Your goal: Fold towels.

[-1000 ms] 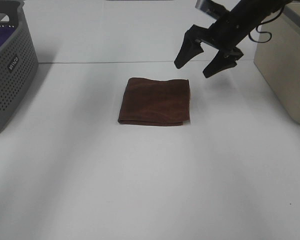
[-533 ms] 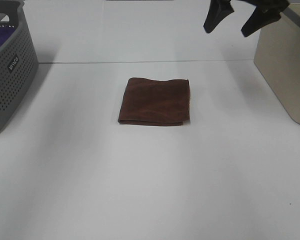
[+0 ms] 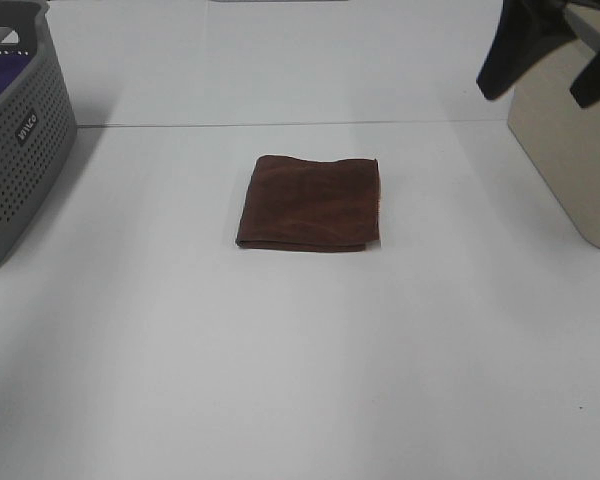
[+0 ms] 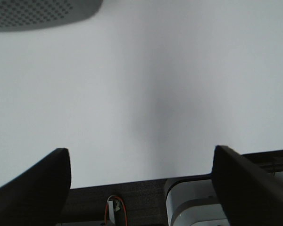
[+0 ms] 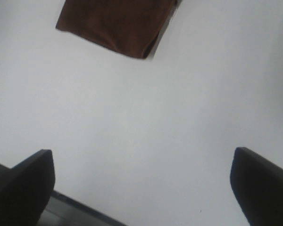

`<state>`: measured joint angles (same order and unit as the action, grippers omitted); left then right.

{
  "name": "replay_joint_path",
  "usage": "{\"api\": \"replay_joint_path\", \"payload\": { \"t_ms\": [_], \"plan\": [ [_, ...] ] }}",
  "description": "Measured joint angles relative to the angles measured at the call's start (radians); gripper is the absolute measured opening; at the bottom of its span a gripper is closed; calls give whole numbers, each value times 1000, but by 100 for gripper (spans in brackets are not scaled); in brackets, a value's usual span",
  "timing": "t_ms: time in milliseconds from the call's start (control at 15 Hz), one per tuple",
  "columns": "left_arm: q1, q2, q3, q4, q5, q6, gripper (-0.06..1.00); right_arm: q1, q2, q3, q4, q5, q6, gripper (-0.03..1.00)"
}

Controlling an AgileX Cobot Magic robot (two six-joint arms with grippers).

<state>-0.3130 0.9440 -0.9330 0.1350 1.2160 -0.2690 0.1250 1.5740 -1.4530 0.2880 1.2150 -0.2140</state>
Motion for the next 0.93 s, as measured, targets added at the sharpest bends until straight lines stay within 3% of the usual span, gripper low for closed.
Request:
{"api": "replay_joint_path", "payload": {
  "t_ms": [200,400,600,933],
  "plan": [
    [0,-186,210,0,-8,-7,76,0,-174,284,0,-4,0,96],
    [0,-378,359,0,-8,-7,76,0,-389,541,-9,-69,0,96],
    [0,-548,406,-9,-110,28,76,0,-650,757,-59,-130,-11,96],
    [0,-606,428,-77,-166,207,76,0,-1046,910,-103,-193,-19,96]
  ]
}}
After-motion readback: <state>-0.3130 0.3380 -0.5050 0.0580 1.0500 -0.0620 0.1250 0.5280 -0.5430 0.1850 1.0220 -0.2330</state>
